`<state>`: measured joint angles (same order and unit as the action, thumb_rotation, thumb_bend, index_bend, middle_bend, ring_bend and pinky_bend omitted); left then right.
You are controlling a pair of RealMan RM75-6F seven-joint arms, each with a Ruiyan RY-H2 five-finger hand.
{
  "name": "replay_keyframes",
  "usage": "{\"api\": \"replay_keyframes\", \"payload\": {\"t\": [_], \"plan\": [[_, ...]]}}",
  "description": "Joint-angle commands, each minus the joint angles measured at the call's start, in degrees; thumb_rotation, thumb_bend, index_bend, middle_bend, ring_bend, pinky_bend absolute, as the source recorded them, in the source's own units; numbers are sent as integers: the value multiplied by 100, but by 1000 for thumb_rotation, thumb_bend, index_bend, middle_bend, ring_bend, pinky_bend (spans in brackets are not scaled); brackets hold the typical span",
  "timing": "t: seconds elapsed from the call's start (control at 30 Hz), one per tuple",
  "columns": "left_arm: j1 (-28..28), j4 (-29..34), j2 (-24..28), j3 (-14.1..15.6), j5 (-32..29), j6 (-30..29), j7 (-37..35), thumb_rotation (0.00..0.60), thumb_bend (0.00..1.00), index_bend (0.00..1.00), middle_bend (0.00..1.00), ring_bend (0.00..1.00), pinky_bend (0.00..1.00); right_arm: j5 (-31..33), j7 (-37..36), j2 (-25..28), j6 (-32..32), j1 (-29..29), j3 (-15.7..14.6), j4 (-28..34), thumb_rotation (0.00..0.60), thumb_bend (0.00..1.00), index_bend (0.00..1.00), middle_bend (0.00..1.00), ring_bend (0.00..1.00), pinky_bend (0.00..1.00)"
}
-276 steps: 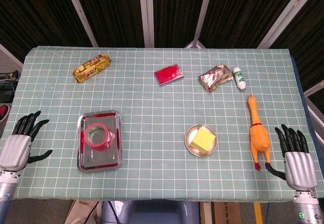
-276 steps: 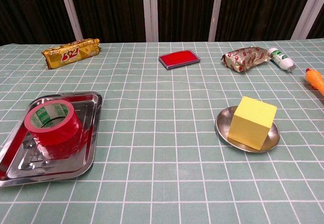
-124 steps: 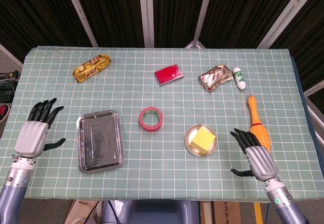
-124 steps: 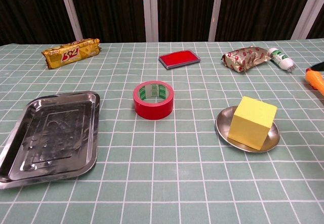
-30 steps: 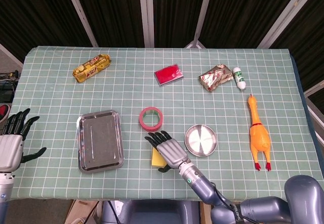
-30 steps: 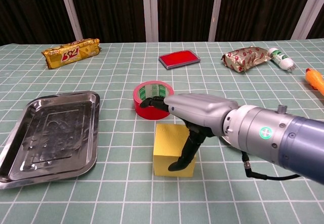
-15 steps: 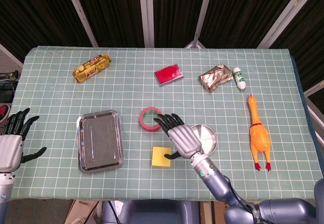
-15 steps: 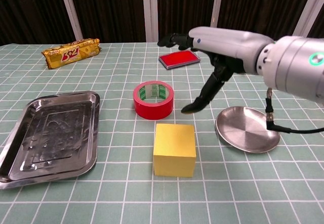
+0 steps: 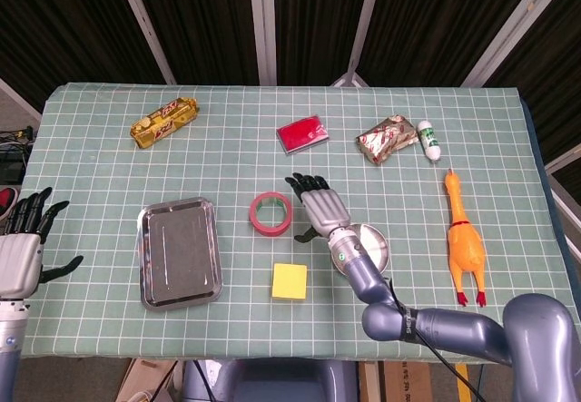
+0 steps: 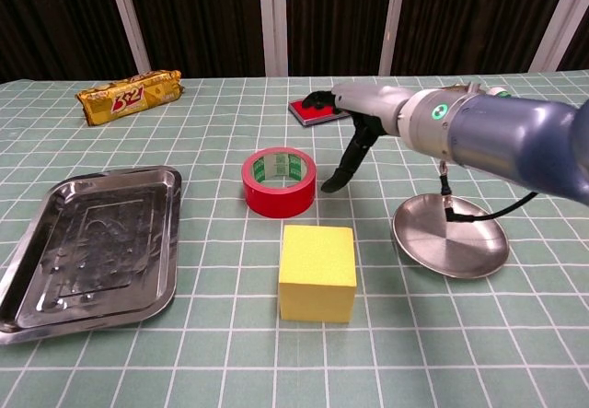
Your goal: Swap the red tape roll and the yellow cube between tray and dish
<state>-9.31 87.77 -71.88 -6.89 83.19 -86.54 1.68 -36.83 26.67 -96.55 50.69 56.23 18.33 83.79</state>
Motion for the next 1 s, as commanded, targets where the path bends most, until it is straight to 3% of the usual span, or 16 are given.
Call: {"api": "replay_keyframes", "payload": {"t": [0.03,0.57,0.7,0.87,1.0], "plan": [[-4,3,6,-21,-51,30,-1,600,28,187,0,0,18,133,-154,-303,-262,173,-16,-422,600,0,0,0,0,0],[7,27,84,-69,-192,105,-115,600,30,187,0,0,21,29,-377,-1086,-539,480,-50,-1542,600,0,2,0,14,0],[12,39,103,-74,-204,112,-151,600,38,187,0,0,21,-109,-451,-1199,-417,463,-35,-1653,600,0,103,44,186,41],[11,42,116,-73,-204,122,-177,600,38,188,0,0,21,-393,-522,-1353,-55,389,-16,-1772,600,27,265,259,451,235],[21,47,122,-90,-225,105,-195,600,38,194,0,0,21,-605,-666,-1400,137,280,13,-1826,600,88,324,348,552,334]]}}
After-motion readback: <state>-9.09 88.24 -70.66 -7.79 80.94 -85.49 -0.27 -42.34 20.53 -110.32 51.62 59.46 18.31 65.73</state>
